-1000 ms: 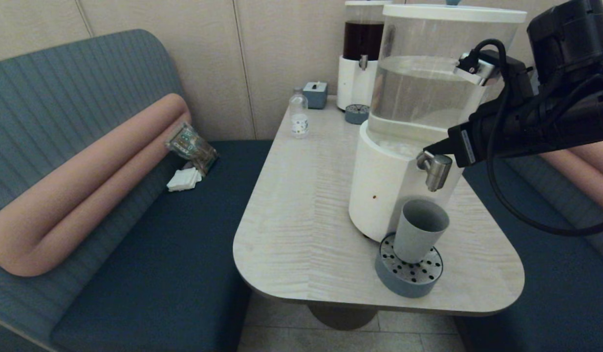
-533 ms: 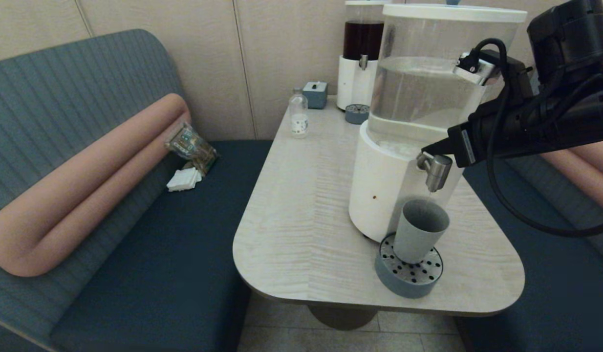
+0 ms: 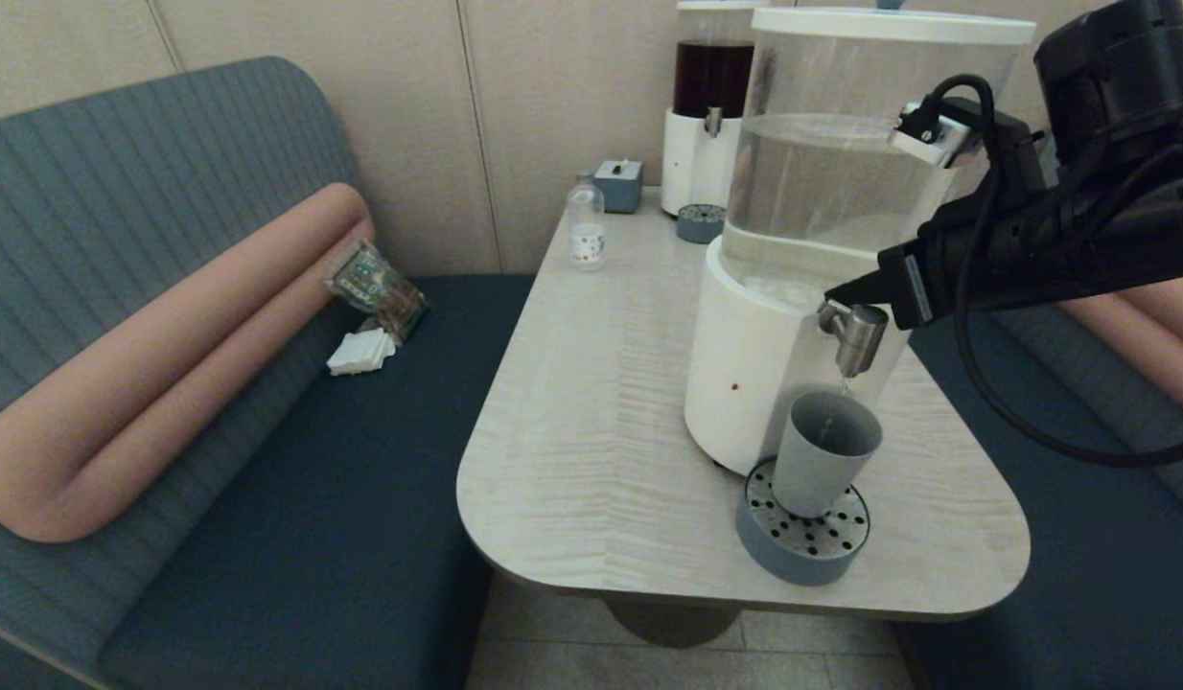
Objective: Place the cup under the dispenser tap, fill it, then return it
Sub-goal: Turn on the faucet
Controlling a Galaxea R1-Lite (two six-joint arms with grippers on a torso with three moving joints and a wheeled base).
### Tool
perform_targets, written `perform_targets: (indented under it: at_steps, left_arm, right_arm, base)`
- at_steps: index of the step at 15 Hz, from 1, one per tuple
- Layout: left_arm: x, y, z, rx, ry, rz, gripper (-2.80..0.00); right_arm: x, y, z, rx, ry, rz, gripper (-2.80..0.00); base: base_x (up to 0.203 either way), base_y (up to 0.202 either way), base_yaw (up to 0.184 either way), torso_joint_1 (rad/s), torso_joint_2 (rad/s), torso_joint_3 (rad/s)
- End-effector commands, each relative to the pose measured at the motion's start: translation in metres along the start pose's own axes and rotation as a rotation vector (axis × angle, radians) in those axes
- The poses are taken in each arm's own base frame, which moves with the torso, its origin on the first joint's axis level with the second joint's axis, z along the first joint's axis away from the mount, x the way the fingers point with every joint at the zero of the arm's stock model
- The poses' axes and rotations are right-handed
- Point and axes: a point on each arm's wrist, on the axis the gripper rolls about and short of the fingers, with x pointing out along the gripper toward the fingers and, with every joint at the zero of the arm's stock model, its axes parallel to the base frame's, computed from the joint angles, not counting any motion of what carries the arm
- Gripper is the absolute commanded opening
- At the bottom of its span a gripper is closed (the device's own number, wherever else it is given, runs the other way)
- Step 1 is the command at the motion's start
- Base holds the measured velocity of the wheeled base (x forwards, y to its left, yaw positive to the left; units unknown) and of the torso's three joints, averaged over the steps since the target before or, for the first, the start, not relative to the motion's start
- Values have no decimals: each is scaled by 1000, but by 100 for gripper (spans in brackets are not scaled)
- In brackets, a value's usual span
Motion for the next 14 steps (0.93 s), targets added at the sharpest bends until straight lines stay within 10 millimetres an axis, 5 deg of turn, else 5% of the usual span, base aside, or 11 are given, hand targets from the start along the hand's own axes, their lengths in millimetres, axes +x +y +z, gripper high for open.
perform_targets:
  at_steps: [1, 8, 14]
  left_arm:
    - [0, 0, 0, 0, -1, 0, -280]
    - [0, 0, 0, 0, -1, 0, -280]
    - [0, 0, 0, 0, -1, 0, -280]
  right_arm:
    - [-1, 1, 0, -3, -2, 5, -280]
    - [-2, -1, 1, 1, -7, 0, -280]
    - [-27, -11, 10, 8, -118, -60, -280]
  base:
    - [0, 0, 0, 0, 0, 0]
    - [0, 0, 0, 0, 0, 0]
    - [0, 0, 0, 0, 0, 0]
